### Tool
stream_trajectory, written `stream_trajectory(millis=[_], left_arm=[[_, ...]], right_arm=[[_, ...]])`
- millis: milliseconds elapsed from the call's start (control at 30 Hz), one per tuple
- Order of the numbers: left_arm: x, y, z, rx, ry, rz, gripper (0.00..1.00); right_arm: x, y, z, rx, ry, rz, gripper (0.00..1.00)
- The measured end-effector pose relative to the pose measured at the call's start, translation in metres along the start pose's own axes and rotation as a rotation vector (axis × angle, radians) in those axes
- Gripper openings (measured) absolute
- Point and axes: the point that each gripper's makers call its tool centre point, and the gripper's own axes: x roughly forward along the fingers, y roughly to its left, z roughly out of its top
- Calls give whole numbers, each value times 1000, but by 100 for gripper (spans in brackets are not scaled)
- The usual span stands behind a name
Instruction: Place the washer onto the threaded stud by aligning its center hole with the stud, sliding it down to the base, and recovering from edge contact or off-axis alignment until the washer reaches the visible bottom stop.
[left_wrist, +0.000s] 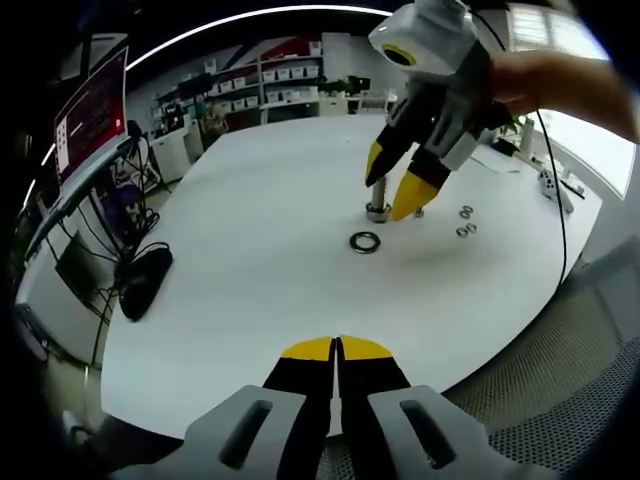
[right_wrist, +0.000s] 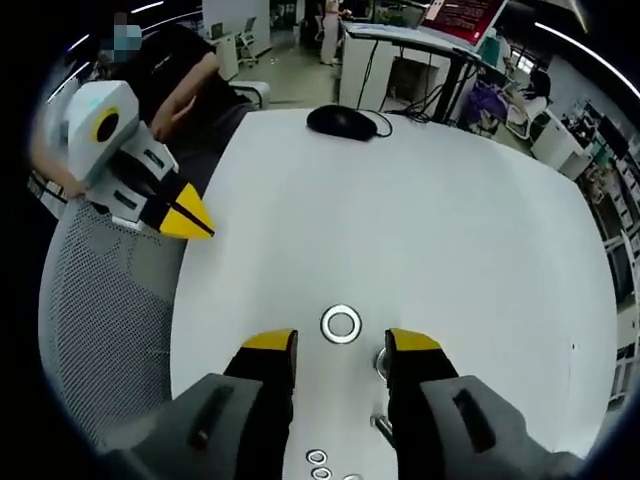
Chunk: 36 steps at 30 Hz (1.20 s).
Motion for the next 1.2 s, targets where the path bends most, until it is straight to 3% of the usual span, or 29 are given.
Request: stream_trajectory(millis=[800, 1200], left_arm=[[0, 1, 1, -4, -10, 3, 0], [0, 1, 1, -4, -7, 5, 0]], right_arm=[[38, 2, -15, -151, 225, 94, 34], [47, 0, -17, -195, 283, 106, 34]])
